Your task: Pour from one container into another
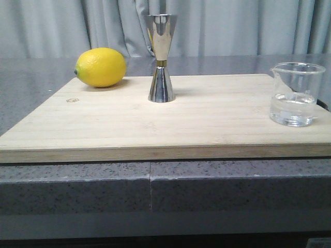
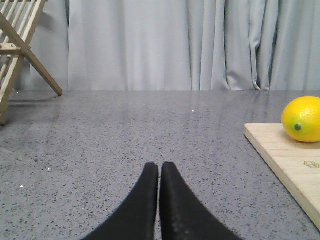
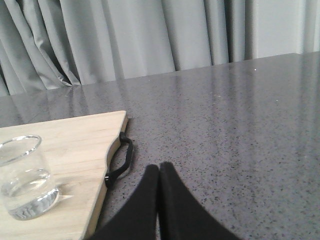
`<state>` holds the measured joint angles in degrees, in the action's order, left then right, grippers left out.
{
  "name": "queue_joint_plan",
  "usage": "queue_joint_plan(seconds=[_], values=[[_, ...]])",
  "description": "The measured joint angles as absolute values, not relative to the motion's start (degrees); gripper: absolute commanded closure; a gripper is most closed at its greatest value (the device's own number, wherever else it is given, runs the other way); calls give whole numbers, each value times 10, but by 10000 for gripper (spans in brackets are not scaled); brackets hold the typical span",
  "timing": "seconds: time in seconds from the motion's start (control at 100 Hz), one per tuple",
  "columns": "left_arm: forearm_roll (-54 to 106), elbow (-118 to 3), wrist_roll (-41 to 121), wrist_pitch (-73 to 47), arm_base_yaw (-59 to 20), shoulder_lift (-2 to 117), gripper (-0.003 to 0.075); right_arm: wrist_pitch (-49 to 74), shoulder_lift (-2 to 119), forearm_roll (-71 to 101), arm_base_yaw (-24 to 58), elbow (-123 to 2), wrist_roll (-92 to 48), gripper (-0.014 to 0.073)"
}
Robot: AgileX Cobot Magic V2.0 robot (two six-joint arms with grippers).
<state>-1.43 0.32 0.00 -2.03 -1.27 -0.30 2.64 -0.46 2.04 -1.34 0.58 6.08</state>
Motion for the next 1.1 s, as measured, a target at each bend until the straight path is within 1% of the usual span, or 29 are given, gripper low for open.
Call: queue_joint_plan(seconds=[0.89, 0.98, 1.1], values=[[-14, 3, 0, -20, -13, -3, 741, 20, -5, 20, -13, 6, 61, 657], [4, 3, 0, -18, -13, -3, 741, 0, -5, 20, -13, 6, 61, 657], [28, 1, 0, -16, -13, -3, 741, 15, -5, 20, -13, -1, 61, 657]])
